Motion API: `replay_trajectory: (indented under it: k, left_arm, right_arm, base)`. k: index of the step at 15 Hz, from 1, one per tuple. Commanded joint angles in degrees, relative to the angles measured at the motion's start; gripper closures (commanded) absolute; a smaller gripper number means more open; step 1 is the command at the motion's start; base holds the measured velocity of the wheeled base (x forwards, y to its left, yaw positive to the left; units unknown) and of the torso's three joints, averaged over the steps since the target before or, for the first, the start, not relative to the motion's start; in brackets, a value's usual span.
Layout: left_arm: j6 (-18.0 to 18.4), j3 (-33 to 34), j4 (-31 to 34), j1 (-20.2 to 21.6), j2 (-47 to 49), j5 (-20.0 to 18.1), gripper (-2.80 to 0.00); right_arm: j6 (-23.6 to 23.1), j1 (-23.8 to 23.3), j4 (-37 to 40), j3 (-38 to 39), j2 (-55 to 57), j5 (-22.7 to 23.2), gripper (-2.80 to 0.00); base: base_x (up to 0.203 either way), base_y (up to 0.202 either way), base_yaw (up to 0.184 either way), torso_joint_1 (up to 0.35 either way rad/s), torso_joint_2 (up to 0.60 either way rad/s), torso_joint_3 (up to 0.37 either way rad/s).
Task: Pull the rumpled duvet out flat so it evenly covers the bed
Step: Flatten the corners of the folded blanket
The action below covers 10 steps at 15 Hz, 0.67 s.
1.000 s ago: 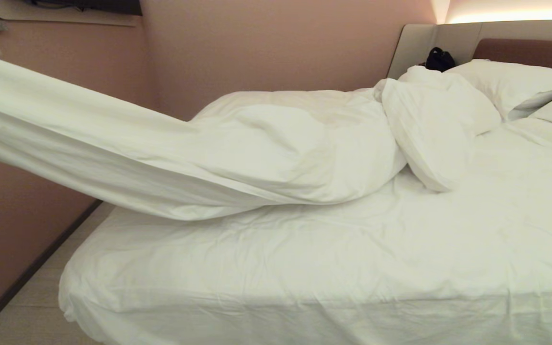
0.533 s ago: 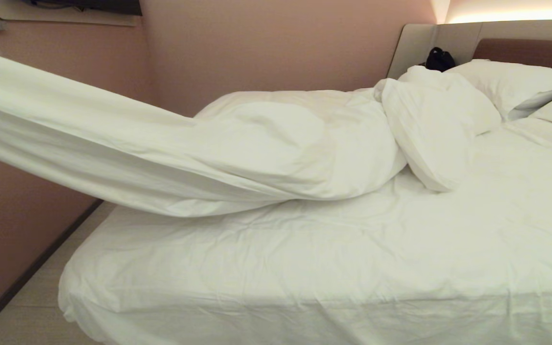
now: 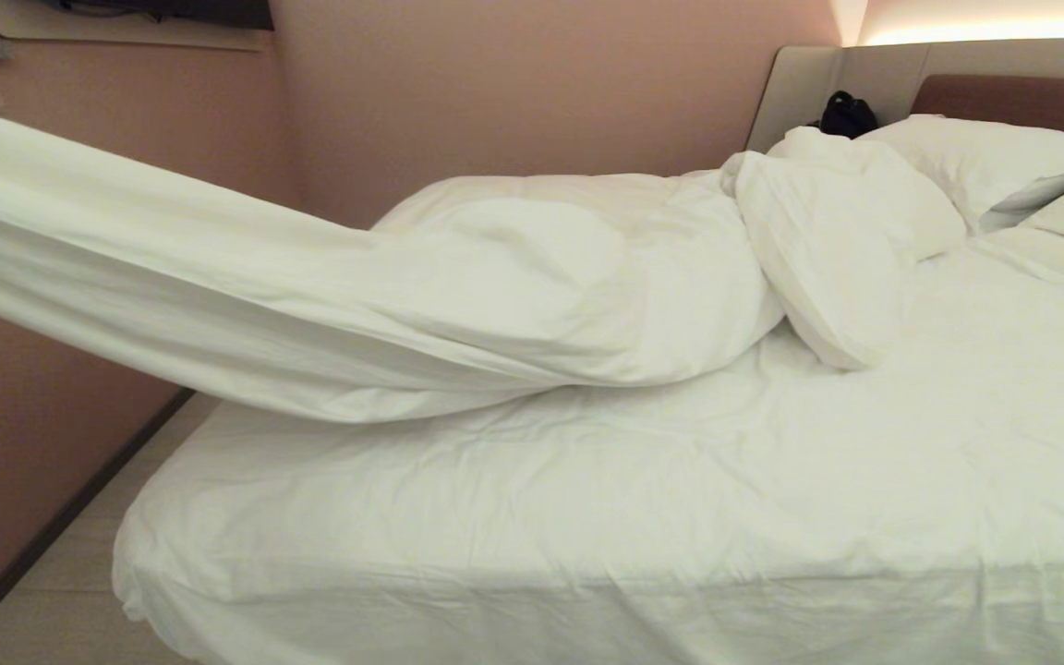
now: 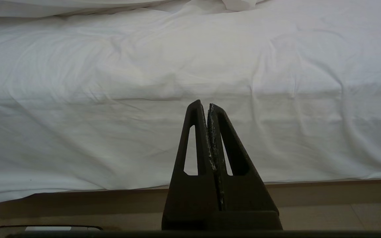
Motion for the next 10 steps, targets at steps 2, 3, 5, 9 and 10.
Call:
replay_trajectory:
  k: [2, 3, 5, 9, 10]
  left_arm:
    - [0.63, 0.44, 0.08, -0.02, 0.24, -0.63, -2.80]
    - [1.49, 0.61, 0.17, -0.02, 0.24, -0.90, -2.80]
    - [4.35, 1.25, 1.37, -0.07, 0.50, -1.89, -2.80]
    - [17.29, 1.16, 13.45, -0.50, 1.50, -5.98, -2.80]
    - [19.91, 0.72, 16.74, -0.47, 1.43, -6.12, -2.80]
  right_arm:
    - [-0.01, 0.00, -0.02, 0.00, -0.02, 0.01, 0.00]
    - [-0.02, 0.09, -0.02, 0.00, -0.02, 0.01, 0.00]
    - [0.00, 0.00, -0.02, 0.00, -0.02, 0.01, 0.00]
    - [-0.01, 0.02, -0.02, 0.00, -0.02, 0.01, 0.00]
    - [0.07, 0.00, -0.02, 0.00, -0.02, 0.01, 0.00]
  base:
    - [0.000, 0.000, 0.000, 0.000, 0.00, 0.000]
    - [0.000, 0.000, 0.000, 0.000, 0.00, 0.000]
    - [0.000, 0.000, 0.000, 0.000, 0.00, 0.000]
    - [0.000, 0.000, 0.000, 0.000, 0.00, 0.000]
    - [0.000, 0.000, 0.000, 0.000, 0.00, 0.000]
